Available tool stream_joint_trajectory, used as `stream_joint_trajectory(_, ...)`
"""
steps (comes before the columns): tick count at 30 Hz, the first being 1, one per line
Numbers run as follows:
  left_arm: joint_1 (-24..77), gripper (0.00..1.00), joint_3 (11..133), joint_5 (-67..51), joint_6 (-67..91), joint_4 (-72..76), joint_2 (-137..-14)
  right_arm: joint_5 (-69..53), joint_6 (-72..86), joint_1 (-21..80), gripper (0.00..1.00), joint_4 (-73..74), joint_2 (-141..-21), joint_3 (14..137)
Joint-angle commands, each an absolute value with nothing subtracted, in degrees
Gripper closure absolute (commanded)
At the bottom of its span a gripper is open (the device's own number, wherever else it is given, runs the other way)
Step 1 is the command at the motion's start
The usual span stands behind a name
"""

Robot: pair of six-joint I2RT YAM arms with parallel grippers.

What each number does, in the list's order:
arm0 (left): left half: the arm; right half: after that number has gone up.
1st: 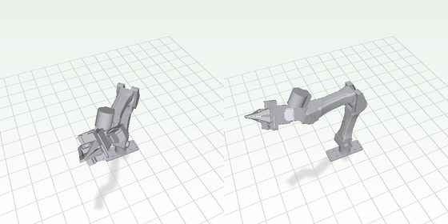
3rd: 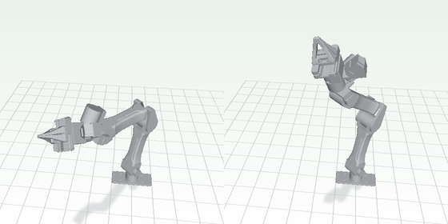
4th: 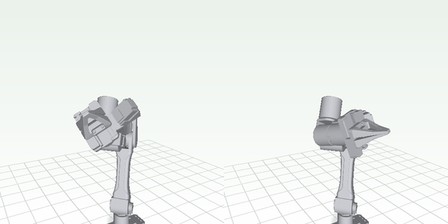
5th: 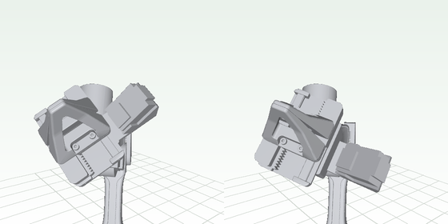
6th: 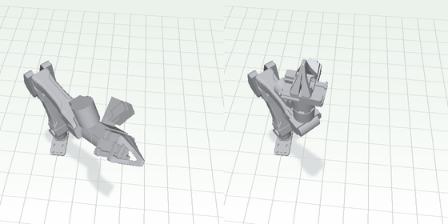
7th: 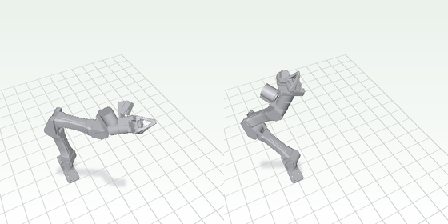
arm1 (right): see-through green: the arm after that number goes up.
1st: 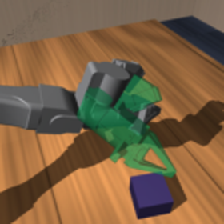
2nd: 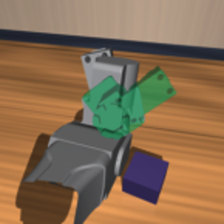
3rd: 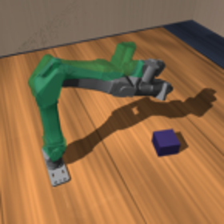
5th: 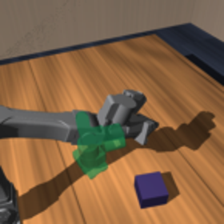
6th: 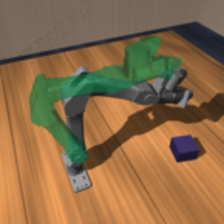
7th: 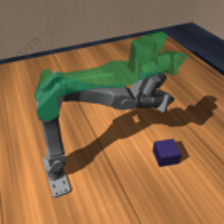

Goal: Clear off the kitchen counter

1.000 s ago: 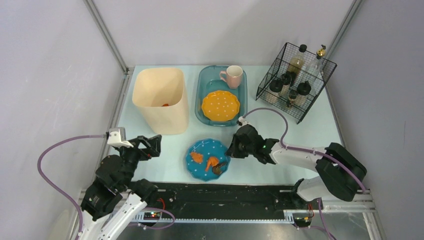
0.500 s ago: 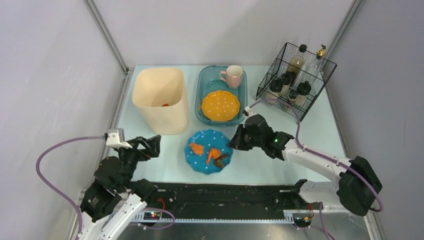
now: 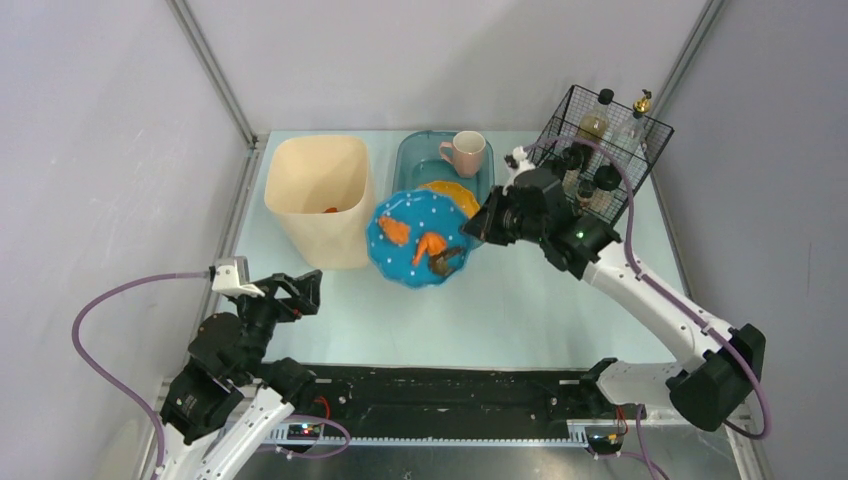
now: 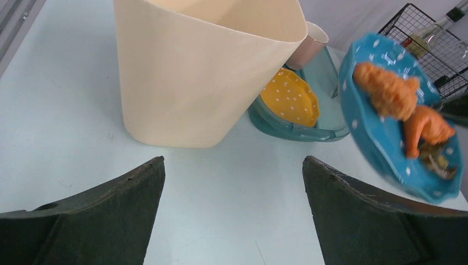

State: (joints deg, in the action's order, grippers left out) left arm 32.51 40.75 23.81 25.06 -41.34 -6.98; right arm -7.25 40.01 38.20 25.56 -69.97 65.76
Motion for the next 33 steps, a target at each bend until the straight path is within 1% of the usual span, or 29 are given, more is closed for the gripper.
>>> stream_joint_trajectory(1, 32.9, 0.02, 40.6, 23.8, 25.6, -41.0, -7.5, -10.2, 40.9, 36.3, 1.0, 21.3, -72.8, 78.0)
stream_joint_trajectory(4, 32.9, 0.02, 40.6, 23.8, 25.6, -41.0, -7.4, -9.0, 39.5, 35.8, 1.0, 24.5, -76.8, 86.5)
stream_joint_trajectory(11, 33.0, 0.02, 40.6, 23.8, 25.5, -41.0, -7.3, -7.6, 38.9, 35.7, 1.0, 30.8, -91.2, 107.8)
stream_joint_trajectory(19, 32.9, 0.02, 40.7, 24.0, 25.4, -40.9, -7.2, -3.5, 42.2, 37.4, 1.0, 32.7, -105.5, 124.7)
stream_joint_trajectory(22, 32.9, 0.02, 40.7, 23.9, 25.3, -41.0, -7.1, -2.5, 42.5, 38.4, 1.0, 35.0, -110.7, 134.4)
stream_joint_trajectory(24, 32.9, 0.02, 40.7, 24.0, 25.3, -41.0, -7.0, -1.4, 42.7, 39.0, 1.0, 35.2, -113.8, 138.6)
stream_joint_trajectory(33, 32.8, 0.02, 40.7, 23.7, 25.1, -41.0, -7.2, 0.9, 47.5, 40.6, 1.0, 27.4, -121.3, 142.7)
